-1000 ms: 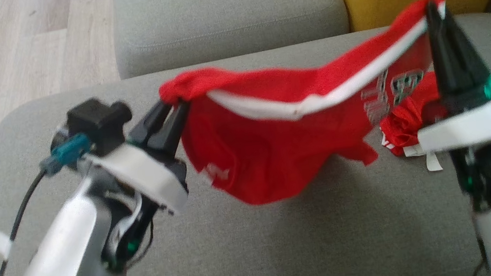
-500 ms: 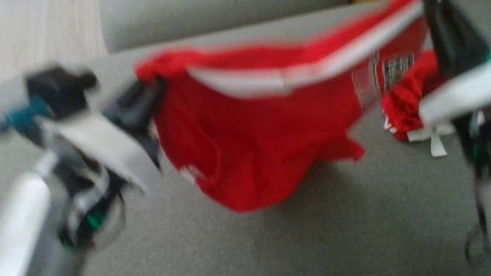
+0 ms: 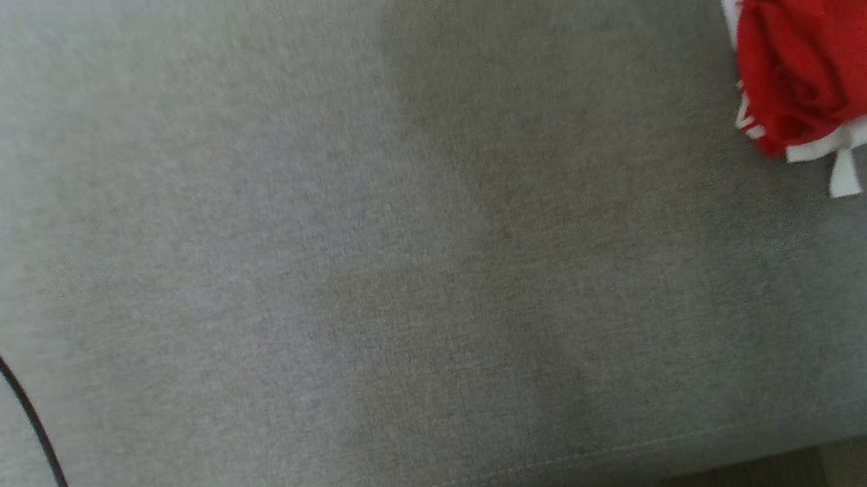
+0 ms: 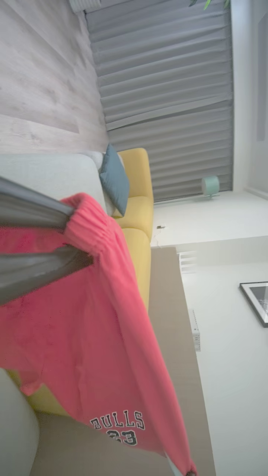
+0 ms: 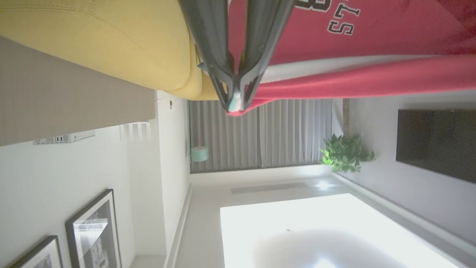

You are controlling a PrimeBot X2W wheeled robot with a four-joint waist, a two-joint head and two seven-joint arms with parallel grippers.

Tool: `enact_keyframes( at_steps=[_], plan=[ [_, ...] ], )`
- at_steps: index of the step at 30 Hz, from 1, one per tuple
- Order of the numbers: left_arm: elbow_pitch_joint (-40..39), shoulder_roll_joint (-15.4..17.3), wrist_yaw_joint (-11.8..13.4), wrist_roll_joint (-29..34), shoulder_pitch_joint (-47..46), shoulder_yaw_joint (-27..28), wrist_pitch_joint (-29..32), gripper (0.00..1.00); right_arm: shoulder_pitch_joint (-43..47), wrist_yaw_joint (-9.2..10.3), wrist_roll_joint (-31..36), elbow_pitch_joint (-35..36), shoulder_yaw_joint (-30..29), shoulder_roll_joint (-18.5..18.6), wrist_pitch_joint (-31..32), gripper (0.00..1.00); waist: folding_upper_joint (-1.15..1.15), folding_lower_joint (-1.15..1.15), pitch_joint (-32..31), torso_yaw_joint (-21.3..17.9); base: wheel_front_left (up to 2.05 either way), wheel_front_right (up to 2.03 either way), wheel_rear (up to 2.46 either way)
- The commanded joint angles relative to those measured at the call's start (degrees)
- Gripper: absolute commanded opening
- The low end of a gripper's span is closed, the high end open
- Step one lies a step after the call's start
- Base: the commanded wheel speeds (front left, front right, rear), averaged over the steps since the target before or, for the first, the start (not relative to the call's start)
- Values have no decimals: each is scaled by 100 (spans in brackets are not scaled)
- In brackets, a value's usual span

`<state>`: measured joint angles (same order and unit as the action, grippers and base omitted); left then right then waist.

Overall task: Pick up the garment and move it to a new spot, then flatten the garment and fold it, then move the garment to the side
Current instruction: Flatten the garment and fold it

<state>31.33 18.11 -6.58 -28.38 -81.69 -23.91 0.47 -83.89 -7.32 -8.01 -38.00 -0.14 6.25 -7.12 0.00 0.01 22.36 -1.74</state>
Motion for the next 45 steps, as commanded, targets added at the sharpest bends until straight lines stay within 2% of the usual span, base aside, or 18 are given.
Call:
enact_keyframes(
  at_steps=[1, 4, 8, 12, 16, 19, 23, 28, 31, 39, 45],
  plan=[
    [73, 270, 25, 124, -271, 197, -208, 0, -183, -17, 17, -50, -170, -109, -227, 0, 0, -1, 385, -6, 0, 0, 0],
    [600, 111, -6, 250, -565, 88, -783, 0, -469, -17, 50, -641, -370, -220, -599, 0, 0, -1, 584, 9, 0, 0, 0],
    [1212, -136, -50, 390, -468, -233, -1299, 0, -348, -17, -13, -1353, -495, -288, -737, 0, 0, -1, 802, 70, 0, 0, 0],
    [1607, -465, -79, 323, 24, -520, -1495, 0, 41, -17, -146, -2004, -592, -311, -772, 0, 0, -1, 883, 151, 0, 0, 0],
    [1626, -664, -88, 316, 710, -1124, -1540, 0, 546, -17, -158, -2590, -441, -317, -778, 0, 0, -1, 787, 203, 0, 0, 0],
    [1361, -603, -89, 272, 1254, -1670, -1543, 0, 872, -17, -224, -2928, -258, -279, -719, 0, 0, -1, 635, 217, 0, 0, 0],
    [1067, -354, -90, 190, 1894, -2422, -1545, 0, 1267, -17, -302, -3167, 155, -107, -502, 0, 0, -1, 382, 200, 0, 0, 0],
    [851, -135, -90, -3, 2380, -2933, -1545, 0, 1684, -17, -516, -3239, 556, 106, -222, 0, 0, -1, 81, 178, 0, 0, 0],
    [692, 98, -90, -1, 2662, -3346, -1546, 0, 2084, -17, -782, -3169, 1009, 311, 99, 0, 0, -1, -188, 143, 0, 0, 0],
    [513, 310, -91, -53, 3114, -3634, -1546, 0, 2898, -17, -1643, -2490, 1979, 668, 827, 0, 0, -1, -651, 59, 0, 0, 0],
    [389, 365, -91, -159, 3579, -3719, -1546, 0, 3610, -17, -2379, -1757, 2700, 1097, 1452, 0, 0, -1, -1110, -23, 0, 0, 0]
  ],
)
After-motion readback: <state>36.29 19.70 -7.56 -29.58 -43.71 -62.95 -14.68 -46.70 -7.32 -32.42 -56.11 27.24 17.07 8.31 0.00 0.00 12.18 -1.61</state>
